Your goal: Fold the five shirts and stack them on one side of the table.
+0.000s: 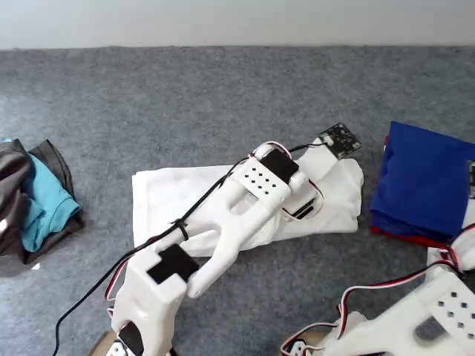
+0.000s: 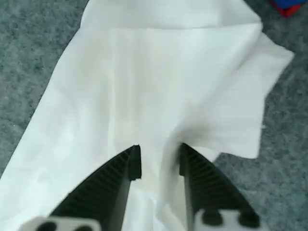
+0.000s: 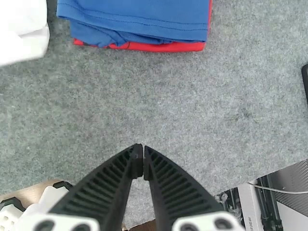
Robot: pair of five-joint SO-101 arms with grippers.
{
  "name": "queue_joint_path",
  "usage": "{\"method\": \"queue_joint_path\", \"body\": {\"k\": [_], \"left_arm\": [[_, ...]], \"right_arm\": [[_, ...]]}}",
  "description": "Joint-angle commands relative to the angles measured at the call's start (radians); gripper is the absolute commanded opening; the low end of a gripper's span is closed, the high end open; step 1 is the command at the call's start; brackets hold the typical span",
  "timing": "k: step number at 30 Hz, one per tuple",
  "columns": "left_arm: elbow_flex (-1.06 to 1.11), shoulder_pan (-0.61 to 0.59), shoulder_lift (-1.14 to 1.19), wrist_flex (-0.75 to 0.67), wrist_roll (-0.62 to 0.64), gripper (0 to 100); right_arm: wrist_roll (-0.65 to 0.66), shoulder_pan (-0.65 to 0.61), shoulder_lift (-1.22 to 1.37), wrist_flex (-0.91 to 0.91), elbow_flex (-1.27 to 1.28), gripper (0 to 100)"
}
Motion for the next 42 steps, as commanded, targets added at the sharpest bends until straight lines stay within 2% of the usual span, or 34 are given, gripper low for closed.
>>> {"method": "queue_joint_path", "body": {"k": [1,10,18,21,25,29,31,37,42], "left_arm": [[-0.041,-0.052,0.032,-0.044,-0.003,19],[-0.113,-0.144,0.077,-0.038,-0.005,21],[-0.147,-0.16,0.06,-0.02,0.0,21],[-0.231,-0.146,0.012,0.094,0.002,21],[-0.344,-0.071,-0.04,0.273,0.002,21],[-0.341,0.011,-0.031,0.428,-0.005,21],[-0.302,0.014,-0.006,0.428,-0.002,21],[-0.202,-0.097,0.11,0.269,-0.002,21],[-0.188,-0.132,0.27,0.244,-0.006,21]], "right_arm": [[-0.005,0.008,-0.024,0.039,-0.003,1.5],[-0.005,0.008,-0.024,0.039,-0.003,1.5],[-0.005,0.008,-0.024,0.039,-0.003,1.5],[-0.005,0.008,-0.024,0.039,-0.003,1.5],[-0.005,0.008,-0.024,0.039,-0.003,1.5],[-0.005,0.008,-0.024,0.039,-0.003,1.5],[-0.005,0.008,-0.024,0.039,-0.003,1.5],[-0.005,0.01,-0.024,0.039,-0.003,1.5],[-0.005,0.01,-0.024,0.039,-0.003,1.5]]}}
